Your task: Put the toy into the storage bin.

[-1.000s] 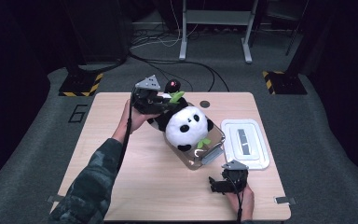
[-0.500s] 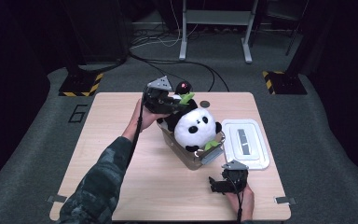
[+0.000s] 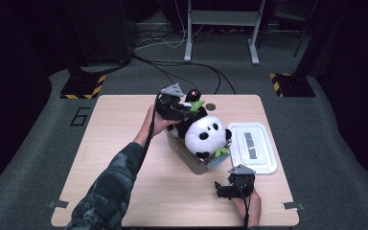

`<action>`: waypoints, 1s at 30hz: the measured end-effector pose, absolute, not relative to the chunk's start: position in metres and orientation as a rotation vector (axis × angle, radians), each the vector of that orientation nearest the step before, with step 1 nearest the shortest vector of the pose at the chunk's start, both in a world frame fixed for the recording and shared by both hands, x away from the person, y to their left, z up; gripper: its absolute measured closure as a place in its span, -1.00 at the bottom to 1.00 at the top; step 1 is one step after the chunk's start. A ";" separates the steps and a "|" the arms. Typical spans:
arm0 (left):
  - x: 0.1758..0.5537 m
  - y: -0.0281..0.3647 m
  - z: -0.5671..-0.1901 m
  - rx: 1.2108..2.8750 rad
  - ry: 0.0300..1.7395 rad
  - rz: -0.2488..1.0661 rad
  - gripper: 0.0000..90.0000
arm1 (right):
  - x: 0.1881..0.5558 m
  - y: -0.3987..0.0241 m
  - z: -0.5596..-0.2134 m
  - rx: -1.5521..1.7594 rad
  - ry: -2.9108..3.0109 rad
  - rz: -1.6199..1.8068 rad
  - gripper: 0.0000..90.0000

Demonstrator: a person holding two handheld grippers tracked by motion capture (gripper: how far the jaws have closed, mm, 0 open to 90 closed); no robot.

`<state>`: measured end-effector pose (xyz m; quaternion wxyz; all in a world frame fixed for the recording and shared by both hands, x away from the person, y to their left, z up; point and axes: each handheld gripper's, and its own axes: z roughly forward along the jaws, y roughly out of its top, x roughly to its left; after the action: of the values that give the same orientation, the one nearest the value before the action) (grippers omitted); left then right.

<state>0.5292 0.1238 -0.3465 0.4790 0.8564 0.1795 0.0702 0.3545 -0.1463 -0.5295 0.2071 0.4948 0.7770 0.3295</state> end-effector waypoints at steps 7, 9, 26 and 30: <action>0.531 0.126 -0.352 2.094 0.457 0.150 0.58 | 0.354 -0.146 -0.529 1.372 2.168 0.919 -0.99; 0.532 0.125 -0.353 2.104 0.469 0.135 0.45 | 0.354 -0.146 -0.529 1.372 2.168 0.918 -0.99; 0.519 0.106 -0.352 2.091 0.637 0.157 -0.51 | 0.354 -0.147 -0.529 1.368 2.171 0.919 -0.99; 0.519 0.099 -0.358 2.137 0.654 0.175 -0.51 | 0.354 -0.147 -0.529 1.369 2.170 0.920 -0.99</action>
<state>0.5192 0.0988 -0.3578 0.4350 0.8584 0.2627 0.0705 0.3542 -0.1466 -0.5295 0.2067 0.4915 0.7789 0.3302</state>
